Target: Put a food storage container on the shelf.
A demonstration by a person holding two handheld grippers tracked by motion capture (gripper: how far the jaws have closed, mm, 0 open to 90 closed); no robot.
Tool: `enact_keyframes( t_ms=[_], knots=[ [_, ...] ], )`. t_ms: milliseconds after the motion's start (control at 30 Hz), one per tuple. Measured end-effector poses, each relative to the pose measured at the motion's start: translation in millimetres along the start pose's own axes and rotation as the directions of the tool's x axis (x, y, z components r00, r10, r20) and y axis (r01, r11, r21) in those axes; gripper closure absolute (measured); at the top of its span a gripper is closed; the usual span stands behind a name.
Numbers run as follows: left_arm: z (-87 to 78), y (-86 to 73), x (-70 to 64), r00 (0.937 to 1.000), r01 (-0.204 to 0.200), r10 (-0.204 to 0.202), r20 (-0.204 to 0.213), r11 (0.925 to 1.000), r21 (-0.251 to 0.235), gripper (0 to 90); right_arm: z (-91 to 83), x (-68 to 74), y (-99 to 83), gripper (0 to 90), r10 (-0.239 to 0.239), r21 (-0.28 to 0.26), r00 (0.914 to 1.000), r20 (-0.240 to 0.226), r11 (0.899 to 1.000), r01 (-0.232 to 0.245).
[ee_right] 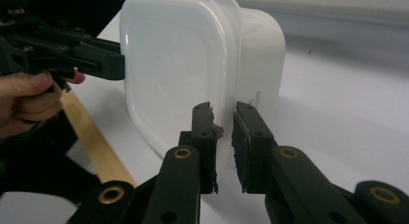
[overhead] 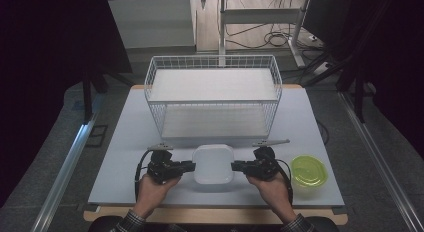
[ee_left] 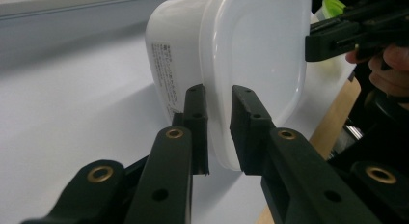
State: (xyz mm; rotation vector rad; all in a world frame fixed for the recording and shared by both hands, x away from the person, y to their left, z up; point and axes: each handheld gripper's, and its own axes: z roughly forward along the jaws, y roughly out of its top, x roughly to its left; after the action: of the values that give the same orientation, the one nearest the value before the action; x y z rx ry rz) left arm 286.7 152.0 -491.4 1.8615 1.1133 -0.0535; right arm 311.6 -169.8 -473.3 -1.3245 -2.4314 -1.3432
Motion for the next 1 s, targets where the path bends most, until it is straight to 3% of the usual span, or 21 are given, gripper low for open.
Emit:
enact_keyframes(
  t_ms=[167,700,1000],
  knots=[
    [-3.2,2.4,-2.9,0.9994,-0.025,0.024,-0.026,0.9992,-0.030,78.8,-1.1,7.0,1.1,79.9,-0.063,-0.042,0.9973,0.038,0.997,0.065],
    [-17.8,34.8,-15.8,0.9949,-0.095,0.091,-0.044,0.9910,-0.094,79.1,-20.9,13.0,21.9,79.9,-0.100,-0.131,0.9937,0.049,0.986,0.106],
    [-32.4,56.0,-24.0,0.9899,-0.134,0.126,-0.065,0.9819,-0.134,79.1,-34.2,22.6,43.7,79.9,-0.143,-0.177,0.9875,0.066,0.972,0.153]
  ],
)
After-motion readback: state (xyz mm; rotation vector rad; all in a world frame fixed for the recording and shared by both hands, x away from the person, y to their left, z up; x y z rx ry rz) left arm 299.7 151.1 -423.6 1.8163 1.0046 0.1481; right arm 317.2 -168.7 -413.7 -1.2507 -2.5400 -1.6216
